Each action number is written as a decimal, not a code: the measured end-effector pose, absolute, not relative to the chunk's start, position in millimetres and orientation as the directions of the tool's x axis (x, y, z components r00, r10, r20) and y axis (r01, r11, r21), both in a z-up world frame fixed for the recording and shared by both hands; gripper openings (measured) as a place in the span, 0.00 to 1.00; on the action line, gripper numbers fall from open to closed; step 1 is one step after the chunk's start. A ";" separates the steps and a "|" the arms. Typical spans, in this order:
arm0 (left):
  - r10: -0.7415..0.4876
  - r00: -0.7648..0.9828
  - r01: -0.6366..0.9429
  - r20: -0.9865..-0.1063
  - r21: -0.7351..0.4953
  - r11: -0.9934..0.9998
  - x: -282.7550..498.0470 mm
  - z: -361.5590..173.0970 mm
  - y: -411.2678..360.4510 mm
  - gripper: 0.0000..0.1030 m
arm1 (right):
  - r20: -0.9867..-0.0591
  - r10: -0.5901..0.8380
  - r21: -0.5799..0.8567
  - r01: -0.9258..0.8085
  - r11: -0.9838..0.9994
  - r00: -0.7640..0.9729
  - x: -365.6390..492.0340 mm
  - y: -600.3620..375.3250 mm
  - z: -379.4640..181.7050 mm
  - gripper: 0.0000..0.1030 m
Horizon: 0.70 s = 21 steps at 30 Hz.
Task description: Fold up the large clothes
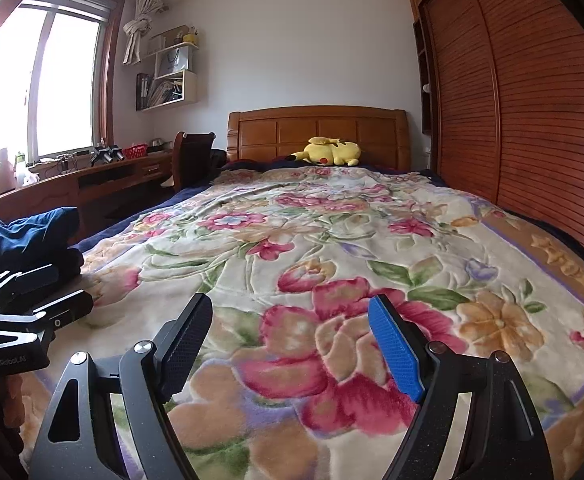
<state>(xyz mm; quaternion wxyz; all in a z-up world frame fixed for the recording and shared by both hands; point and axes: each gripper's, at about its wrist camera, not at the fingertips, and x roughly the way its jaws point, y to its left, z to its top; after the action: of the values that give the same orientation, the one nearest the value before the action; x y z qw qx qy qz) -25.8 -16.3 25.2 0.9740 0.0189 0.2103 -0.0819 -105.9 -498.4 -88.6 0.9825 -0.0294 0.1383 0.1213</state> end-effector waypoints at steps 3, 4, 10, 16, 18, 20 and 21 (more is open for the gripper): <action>-0.145 0.900 0.162 -0.411 0.008 0.987 -25.9 25.3 -16.4 0.88 | -0.278 0.224 -0.024 -0.240 0.970 0.934 -103.7 -498.4 -91.1 0.79; -0.144 0.901 0.162 -0.410 0.008 0.987 -26.2 25.4 -16.4 0.88 | -0.277 0.224 -0.024 -0.240 0.971 0.934 -101.2 -499.6 -93.7 0.79; -0.143 0.902 0.158 -0.408 0.004 0.987 -26.3 26.7 -14.9 0.88 | -0.280 0.223 -0.021 -0.238 0.971 0.934 -100.9 -502.8 -95.7 0.79; -0.139 0.904 0.153 -0.403 0.004 0.988 -27.6 27.1 -13.5 0.88 | -0.284 0.227 -0.021 -0.242 0.970 0.932 -100.5 -505.2 -95.5 0.79; -0.139 0.905 0.153 -0.402 0.003 0.988 -28.0 27.5 -13.0 0.88 | -0.285 0.230 -0.020 -0.245 0.969 0.931 -100.2 -506.2 -95.0 0.79; -0.142 0.903 0.155 -0.405 0.000 0.988 -27.5 27.0 -13.0 0.88 | -0.285 0.231 -0.019 -0.246 0.969 0.930 -100.3 -506.8 -94.7 0.79; -0.141 0.904 0.154 -0.404 0.000 0.988 -27.6 26.8 -13.1 0.88 | -0.284 0.231 -0.018 -0.246 0.969 0.931 -100.4 -507.4 -94.0 0.79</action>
<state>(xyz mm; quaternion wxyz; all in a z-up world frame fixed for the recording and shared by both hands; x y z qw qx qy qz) -27.6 -13.1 26.8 0.9755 0.0161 0.2059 -0.0757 -100.4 -507.4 -94.0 0.9821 -0.0268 0.1413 0.1216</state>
